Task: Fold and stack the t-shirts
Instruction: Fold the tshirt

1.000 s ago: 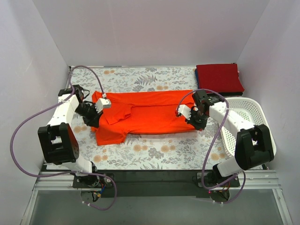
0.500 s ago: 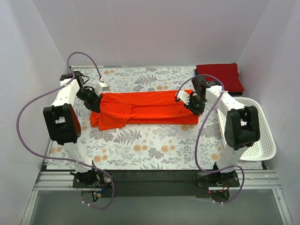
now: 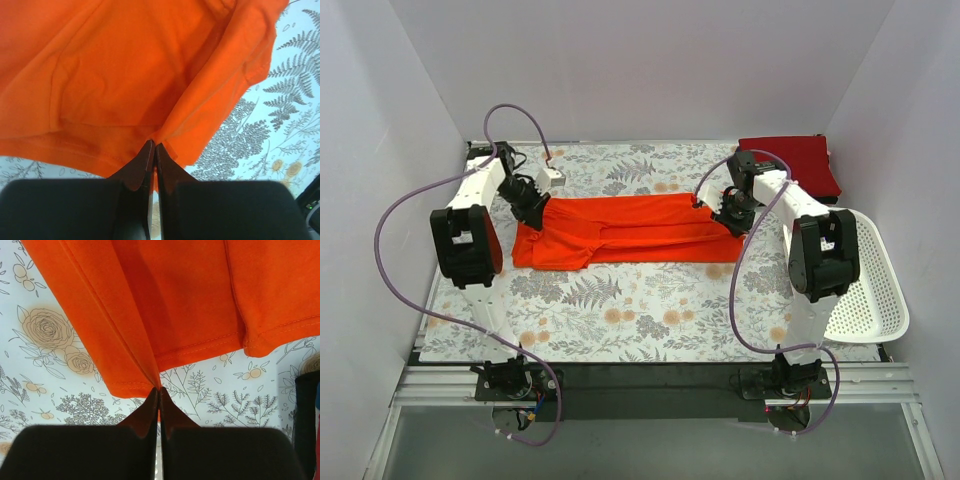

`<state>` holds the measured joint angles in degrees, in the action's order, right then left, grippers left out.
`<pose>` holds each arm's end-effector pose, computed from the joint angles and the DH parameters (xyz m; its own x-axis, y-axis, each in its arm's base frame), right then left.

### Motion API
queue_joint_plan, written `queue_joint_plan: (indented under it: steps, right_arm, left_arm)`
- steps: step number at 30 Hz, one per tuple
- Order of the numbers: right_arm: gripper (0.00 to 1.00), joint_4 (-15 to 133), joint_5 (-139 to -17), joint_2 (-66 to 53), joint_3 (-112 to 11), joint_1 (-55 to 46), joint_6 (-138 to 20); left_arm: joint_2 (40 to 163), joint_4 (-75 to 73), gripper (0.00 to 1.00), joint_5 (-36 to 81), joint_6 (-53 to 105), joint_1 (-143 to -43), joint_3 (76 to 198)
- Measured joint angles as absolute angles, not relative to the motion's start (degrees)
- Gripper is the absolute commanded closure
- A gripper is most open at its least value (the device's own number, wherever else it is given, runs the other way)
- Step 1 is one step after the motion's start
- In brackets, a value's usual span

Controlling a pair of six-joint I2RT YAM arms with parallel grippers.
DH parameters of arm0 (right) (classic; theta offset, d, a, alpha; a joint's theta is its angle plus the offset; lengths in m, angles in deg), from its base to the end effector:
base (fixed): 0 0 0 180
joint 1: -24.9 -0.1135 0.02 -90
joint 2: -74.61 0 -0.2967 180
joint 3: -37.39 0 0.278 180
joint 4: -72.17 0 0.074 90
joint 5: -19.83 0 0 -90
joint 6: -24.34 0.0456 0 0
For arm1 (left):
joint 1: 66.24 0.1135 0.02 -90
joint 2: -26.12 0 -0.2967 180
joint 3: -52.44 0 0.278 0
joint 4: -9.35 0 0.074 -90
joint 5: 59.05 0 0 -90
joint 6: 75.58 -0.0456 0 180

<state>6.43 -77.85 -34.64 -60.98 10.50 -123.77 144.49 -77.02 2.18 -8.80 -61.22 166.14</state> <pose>0.4037 0.1100 0.2252 -0.2631 -0.9363 -0.2326 -0.9461 0.2976 -0.1278 0.4362 0.0163 0.2380 -0.9490 0.2636 -0.1730 0.3142 0.8363 -0.4494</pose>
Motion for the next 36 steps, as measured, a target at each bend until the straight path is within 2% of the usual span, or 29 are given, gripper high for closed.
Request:
queue_joint_plan:
  steps: [15, 24, 26, 27, 28, 31, 36]
  right_arm:
    - [0.99, 5.62, -77.83, -39.34, -62.84, 11.79, -124.14]
    - [0.99, 5.60, -77.63, -42.03, -66.88, 11.82, -124.33]
    - [0.78, 5.60, -77.41, -42.75, -67.23, 11.82, -124.33]
    - [0.78, 5.60, -77.32, -43.14, -67.41, 11.82, -124.12]
    - [0.67, 5.36, -77.13, -43.60, -67.82, 11.88, -123.96]
    - [0.51, 5.20, -76.97, -44.54, -69.48, 12.67, -122.41]
    - [0.49, 2.45, -79.64, -44.21, -73.63, 17.15, -118.89]
  left_arm:
    - [152.51, -76.83, 1.00, 5.83, -11.57, -63.89, 176.15]
    - [155.90, -76.13, 1.00, 7.44, -12.93, -65.24, 177.15]
    - [155.98, -75.71, 0.92, 7.73, -12.78, -65.24, 177.18]
    - [155.98, -75.60, 0.88, 7.77, -12.73, -65.24, 177.22]
    - [155.98, -75.45, 0.79, 7.93, -12.03, -65.27, 177.29]
    - [155.98, -75.32, 0.68, 8.01, -9.96, -65.05, 177.96]
    - [155.46, -76.63, 0.59, 6.31, -5.15, -62.60, 179.25]
